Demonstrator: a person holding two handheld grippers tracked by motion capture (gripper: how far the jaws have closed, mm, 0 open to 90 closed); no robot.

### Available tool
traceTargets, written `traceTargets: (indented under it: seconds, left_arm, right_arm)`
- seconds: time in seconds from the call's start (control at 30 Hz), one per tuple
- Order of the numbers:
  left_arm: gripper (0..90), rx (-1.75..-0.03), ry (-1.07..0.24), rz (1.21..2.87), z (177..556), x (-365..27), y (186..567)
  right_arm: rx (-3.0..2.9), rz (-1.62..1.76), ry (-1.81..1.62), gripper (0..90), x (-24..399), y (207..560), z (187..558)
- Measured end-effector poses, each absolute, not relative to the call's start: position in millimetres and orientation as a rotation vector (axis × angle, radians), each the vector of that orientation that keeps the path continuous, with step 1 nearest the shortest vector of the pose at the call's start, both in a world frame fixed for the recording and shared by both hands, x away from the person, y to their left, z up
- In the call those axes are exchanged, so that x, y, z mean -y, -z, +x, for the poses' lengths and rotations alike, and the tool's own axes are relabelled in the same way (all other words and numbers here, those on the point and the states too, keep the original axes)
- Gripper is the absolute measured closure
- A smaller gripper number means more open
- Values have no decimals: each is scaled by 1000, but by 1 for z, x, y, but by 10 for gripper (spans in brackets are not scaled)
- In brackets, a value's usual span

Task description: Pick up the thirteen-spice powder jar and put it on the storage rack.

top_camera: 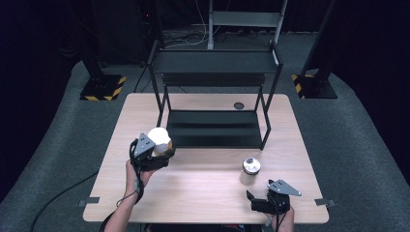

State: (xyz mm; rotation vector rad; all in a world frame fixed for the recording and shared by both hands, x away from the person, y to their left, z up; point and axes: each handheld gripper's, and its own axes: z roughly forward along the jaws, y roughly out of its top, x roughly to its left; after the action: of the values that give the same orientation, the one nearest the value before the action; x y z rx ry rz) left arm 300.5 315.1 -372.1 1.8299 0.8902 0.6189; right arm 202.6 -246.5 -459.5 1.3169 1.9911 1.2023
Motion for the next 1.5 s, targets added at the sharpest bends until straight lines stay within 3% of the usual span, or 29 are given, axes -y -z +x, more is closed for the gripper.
traceTargets:
  seconds: [0.5, 1.5]
  left_arm:
    - [300, -862, -590, 1825, 325, -316, 339]
    - [300, -895, -560, 1820, 367, -313, 316]
  right_arm:
    - [-1998, 1320, -1205, 15, 247, 459, 204]
    - [-2000, 1313, -1195, 16, 246, 459, 203]
